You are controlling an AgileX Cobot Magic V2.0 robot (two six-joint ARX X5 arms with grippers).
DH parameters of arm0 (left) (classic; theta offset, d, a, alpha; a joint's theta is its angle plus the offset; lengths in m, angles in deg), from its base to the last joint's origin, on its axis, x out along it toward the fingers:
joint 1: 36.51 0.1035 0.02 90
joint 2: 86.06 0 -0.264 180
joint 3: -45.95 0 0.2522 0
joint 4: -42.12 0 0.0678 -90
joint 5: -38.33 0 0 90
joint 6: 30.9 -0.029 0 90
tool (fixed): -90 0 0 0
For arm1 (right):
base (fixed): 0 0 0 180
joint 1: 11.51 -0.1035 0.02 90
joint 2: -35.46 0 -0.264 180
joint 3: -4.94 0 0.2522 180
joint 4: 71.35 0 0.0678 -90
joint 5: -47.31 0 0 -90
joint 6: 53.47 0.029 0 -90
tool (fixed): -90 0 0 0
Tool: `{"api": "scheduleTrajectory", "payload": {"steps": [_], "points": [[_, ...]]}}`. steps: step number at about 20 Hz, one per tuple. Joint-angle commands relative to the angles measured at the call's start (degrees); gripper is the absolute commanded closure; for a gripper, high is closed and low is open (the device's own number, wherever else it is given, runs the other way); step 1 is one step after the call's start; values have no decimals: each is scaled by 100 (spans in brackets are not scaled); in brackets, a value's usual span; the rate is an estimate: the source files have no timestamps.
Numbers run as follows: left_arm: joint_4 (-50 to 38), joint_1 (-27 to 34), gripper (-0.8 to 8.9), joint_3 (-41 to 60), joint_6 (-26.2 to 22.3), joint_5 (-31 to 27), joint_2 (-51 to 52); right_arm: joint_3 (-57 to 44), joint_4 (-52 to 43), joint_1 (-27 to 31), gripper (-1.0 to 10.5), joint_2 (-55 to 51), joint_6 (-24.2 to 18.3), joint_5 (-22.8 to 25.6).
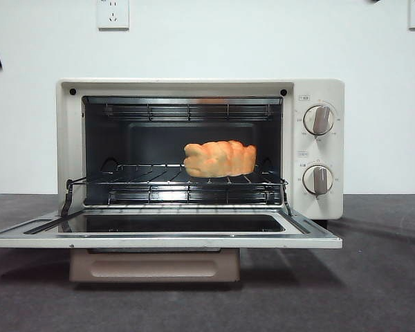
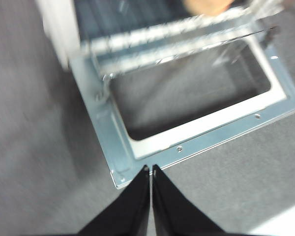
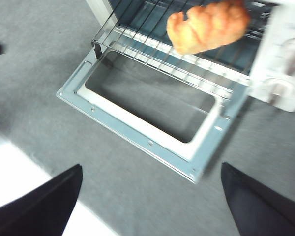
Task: The left arm flap open the oven, the right arm pick bread and place it into oven, the left arm flap close the oven
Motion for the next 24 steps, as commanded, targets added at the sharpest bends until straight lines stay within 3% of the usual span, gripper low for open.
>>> {"api": "scheduleTrajectory", "payload": {"steps": [1,5,9,15,24], "points": [[-66,717,804,-13,-138,975,-544,109,186,-46,497,-302,-190,264],[-101,1460,804,243,-286,1467,-1362,24,275,-46,497,-938,-197,376],[-599,1786,804,863,-4,1674,-1897,-129,321,-39,497,-1423,-216,483],[-1126,1893,804,1429,330,2092,-2245,-337,249,-39,497,-1554,-190,481],[-1541,1899,804,1504,363,2610,-2892,-337,-92,-39,497,-1554,-181,481]]}}
